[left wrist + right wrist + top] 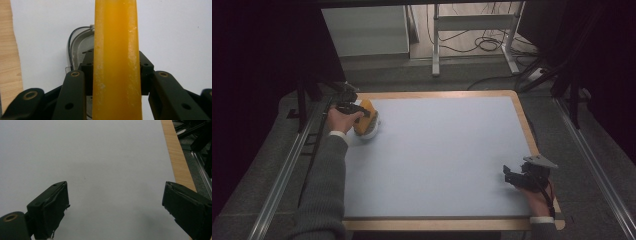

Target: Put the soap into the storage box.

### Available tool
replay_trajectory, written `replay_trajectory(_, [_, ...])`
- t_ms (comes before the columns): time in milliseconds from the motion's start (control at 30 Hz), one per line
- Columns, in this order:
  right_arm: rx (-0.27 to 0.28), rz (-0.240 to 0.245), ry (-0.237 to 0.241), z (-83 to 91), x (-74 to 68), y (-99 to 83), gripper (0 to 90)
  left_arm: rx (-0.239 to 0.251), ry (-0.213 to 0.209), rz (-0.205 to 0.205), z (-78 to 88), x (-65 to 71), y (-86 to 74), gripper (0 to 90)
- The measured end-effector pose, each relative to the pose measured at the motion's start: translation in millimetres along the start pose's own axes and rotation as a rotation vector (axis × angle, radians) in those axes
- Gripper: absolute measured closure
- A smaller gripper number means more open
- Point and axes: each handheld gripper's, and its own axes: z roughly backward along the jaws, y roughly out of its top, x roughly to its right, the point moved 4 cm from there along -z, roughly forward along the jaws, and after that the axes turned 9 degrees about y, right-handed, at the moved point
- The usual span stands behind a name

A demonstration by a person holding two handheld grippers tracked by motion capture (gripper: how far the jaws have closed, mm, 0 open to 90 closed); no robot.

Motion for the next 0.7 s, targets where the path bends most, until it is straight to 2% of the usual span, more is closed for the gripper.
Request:
replay_trajectory(233, [-0.004,0.001,0.000,-0.7,-0.4,-0.6,7.0,0.005,0.007,0.021,-4.8,-3.2,0.1,60.8])
replay_trajectory(600, [-0.004,-0.001,-0.002,-0.9,0.0,-0.8,7.0,-0.008,0.013,0.032,-13.3,-4.5,-2.6,60.7])
replay_trajectory(700, [-0.005,0.002,-0.001,-0.8,0.0,-0.9,7.0,0.006,0.010,0.042,-13.3,-4.7,-2.2,60.1])
